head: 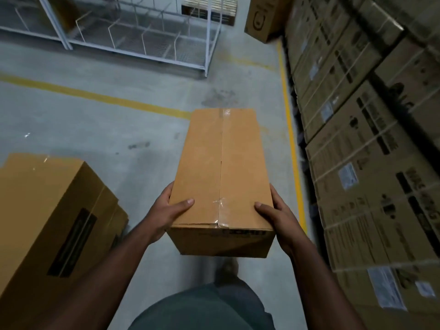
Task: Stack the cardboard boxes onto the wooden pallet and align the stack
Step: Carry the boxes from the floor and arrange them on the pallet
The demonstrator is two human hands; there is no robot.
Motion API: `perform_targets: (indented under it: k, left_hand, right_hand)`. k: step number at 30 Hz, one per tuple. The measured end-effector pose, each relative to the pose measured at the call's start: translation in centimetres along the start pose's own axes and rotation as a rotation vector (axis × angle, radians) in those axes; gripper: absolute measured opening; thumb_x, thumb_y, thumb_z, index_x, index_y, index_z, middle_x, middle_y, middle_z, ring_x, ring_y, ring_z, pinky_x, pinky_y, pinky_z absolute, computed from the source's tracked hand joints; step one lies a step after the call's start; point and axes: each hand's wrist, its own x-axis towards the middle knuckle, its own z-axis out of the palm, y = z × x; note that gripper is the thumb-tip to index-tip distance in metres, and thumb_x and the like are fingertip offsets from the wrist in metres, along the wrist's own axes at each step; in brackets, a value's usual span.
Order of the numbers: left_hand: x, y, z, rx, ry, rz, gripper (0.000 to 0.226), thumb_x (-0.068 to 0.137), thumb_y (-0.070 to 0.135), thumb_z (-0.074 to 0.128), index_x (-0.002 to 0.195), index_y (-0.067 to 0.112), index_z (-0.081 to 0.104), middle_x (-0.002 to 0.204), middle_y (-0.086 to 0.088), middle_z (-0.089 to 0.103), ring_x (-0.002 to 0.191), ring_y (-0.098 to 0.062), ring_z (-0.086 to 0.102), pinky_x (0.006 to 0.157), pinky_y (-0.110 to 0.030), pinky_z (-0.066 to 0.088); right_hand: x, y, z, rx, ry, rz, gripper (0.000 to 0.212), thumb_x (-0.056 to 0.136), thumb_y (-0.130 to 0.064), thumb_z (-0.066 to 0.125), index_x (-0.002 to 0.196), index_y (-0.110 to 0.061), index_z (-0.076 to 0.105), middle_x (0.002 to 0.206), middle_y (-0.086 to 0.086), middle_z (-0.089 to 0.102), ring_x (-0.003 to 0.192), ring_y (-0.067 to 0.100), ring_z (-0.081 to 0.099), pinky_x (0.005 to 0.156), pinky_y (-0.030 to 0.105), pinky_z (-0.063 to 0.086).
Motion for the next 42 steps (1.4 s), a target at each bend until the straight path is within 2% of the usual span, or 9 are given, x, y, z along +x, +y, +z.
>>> perform_targets:
  k: [10, 13, 17, 23, 27, 32, 35, 39, 42]
  left_hand:
    - [26.5, 8.1, -5.0, -0.115, 0.286, 0.015, 0.083, 0.075, 0.039, 0.089, 0.147, 0.031, 0.048, 0.128, 0.001, 0.07, 0.115, -0.023, 0.07, 0.096, -0.044, 0.059]
    - [32.0, 11.7, -6.9, -0.167, 0.411, 0.042, 0.083, 0.073, 0.043, 0.087, 0.145, 0.034, 0.048, 0.126, 0.006, 0.071, 0.111, -0.018, 0.071, 0.086, -0.034, 0.062]
    - [37.2, 15.0, -11.6, -0.254, 0.527, 0.072, 0.091, 0.071, 0.051, 0.089, 0.149, 0.039, 0.043, 0.132, 0.008, 0.066, 0.116, -0.017, 0.068, 0.093, -0.039, 0.06]
    - [44.9, 17.2, -22.7, -0.409, 0.689, 0.114, 0.097, 0.062, 0.049, 0.093, 0.146, 0.036, 0.046, 0.13, 0.007, 0.069, 0.117, -0.019, 0.069, 0.098, -0.041, 0.058]
    - [48.8, 19.3, -31.2, -0.472, 0.772, 0.134, 0.086, 0.064, 0.045, 0.094, 0.139, 0.037, 0.052, 0.124, 0.009, 0.073, 0.114, -0.018, 0.071, 0.093, -0.037, 0.06]
    - [50.4, 22.2, -41.1, -0.529, 0.922, 0.166, 0.09, 0.065, 0.044, 0.095, 0.143, 0.031, 0.052, 0.127, 0.005, 0.072, 0.116, -0.018, 0.07, 0.095, -0.037, 0.058]
    - [49.9, 22.7, -46.4, -0.56, 1.055, 0.177, 0.084, 0.067, 0.045, 0.095, 0.14, 0.035, 0.055, 0.128, 0.006, 0.072, 0.115, -0.017, 0.071, 0.09, -0.031, 0.059]
    - [48.8, 20.9, -52.8, -0.624, 1.268, 0.17, 0.075, 0.064, 0.049, 0.097, 0.128, 0.051, 0.059, 0.125, 0.013, 0.072, 0.112, -0.011, 0.071, 0.087, -0.028, 0.059]
    - [48.7, 19.8, -57.0, -0.69, 1.481, 0.167, 0.08, 0.054, 0.055, 0.099, 0.124, 0.058, 0.059, 0.123, 0.018, 0.072, 0.11, -0.007, 0.071, 0.086, -0.027, 0.058]
  right_hand:
    - [35.8, -12.1, 1.8, -0.1, -0.273, -0.003, 0.067, 0.084, -0.035, 0.076, 0.143, -0.053, 0.052, 0.133, -0.012, 0.07, 0.116, 0.017, 0.071, 0.091, 0.041, 0.059]
    - [44.8, -18.1, 4.2, -0.159, -0.395, -0.009, 0.068, 0.083, -0.033, 0.077, 0.143, -0.052, 0.051, 0.135, -0.01, 0.069, 0.118, 0.02, 0.07, 0.091, 0.043, 0.059]
    - [54.9, -24.5, 10.1, -0.229, -0.557, -0.012, 0.072, 0.085, -0.031, 0.078, 0.147, -0.052, 0.048, 0.14, -0.012, 0.066, 0.123, 0.021, 0.068, 0.097, 0.048, 0.058]
    - [68.2, -30.2, 25.5, -0.284, -0.729, 0.006, 0.074, 0.083, -0.02, 0.066, 0.152, -0.038, 0.048, 0.137, 0.0, 0.068, 0.122, 0.032, 0.067, 0.108, 0.062, 0.049]
    - [74.6, -33.5, 35.8, -0.336, -0.832, -0.006, 0.066, 0.087, -0.015, 0.062, 0.147, -0.042, 0.052, 0.134, -0.002, 0.07, 0.118, 0.029, 0.07, 0.097, 0.053, 0.058]
    - [80.6, -37.1, 48.8, -0.424, -0.966, -0.049, 0.065, 0.091, -0.013, 0.061, 0.147, -0.045, 0.052, 0.133, -0.007, 0.07, 0.119, 0.025, 0.069, 0.098, 0.051, 0.057]
    - [83.3, -38.4, 57.3, -0.499, -1.116, -0.089, 0.064, 0.093, -0.016, 0.063, 0.147, -0.048, 0.05, 0.136, -0.008, 0.068, 0.12, 0.021, 0.069, 0.1, 0.049, 0.056]
    - [86.2, -38.5, 70.0, -0.625, -1.388, -0.103, 0.061, 0.095, -0.025, 0.072, 0.144, -0.056, 0.05, 0.142, -0.011, 0.065, 0.128, 0.016, 0.065, 0.095, 0.032, 0.058]
    - [87.6, -37.7, 80.5, -0.698, -1.578, -0.103, 0.066, 0.093, -0.034, 0.078, 0.148, -0.051, 0.047, 0.145, -0.009, 0.063, 0.13, 0.019, 0.063, 0.1, 0.038, 0.057]
